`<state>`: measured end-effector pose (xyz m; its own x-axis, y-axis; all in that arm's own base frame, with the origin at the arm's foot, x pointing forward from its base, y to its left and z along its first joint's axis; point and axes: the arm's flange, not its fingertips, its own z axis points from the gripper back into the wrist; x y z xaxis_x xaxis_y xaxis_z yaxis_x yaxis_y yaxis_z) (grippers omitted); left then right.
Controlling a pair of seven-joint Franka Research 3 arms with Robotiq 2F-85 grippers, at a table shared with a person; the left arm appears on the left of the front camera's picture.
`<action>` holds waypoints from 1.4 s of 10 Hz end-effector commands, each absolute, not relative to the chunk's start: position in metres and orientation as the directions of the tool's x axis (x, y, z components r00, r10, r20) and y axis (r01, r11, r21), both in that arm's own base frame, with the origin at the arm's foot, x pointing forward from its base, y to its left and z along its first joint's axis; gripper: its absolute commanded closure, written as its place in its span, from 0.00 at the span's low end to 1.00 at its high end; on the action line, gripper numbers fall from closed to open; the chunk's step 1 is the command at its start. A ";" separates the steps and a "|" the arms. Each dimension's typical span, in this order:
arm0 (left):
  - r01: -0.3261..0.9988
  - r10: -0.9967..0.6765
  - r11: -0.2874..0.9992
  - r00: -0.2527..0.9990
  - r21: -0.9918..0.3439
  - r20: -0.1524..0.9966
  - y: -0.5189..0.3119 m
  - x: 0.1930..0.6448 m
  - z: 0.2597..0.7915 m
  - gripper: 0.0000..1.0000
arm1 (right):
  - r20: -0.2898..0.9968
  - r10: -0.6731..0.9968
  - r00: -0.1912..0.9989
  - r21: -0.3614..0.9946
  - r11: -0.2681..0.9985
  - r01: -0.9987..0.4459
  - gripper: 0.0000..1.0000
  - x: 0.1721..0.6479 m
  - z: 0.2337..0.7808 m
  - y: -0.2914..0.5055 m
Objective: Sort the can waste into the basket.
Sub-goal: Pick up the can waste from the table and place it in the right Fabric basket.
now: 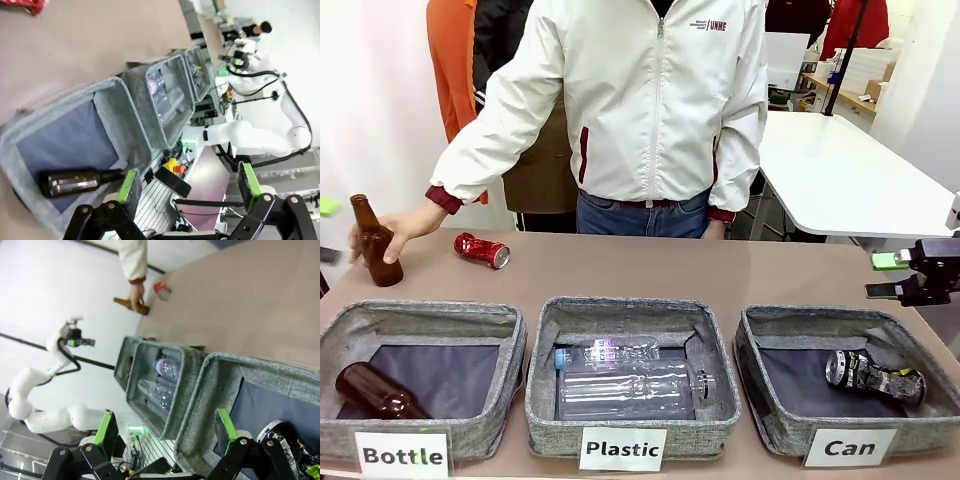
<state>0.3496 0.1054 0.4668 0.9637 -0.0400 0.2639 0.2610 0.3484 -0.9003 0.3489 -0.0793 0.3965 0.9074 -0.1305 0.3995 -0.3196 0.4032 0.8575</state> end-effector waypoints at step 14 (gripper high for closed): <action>0.315 0.035 0.531 0.919 -0.787 0.392 0.117 0.333 0.478 0.00 | 0.418 -0.118 0.901 0.850 0.399 -0.342 0.00 0.348 0.397 -0.081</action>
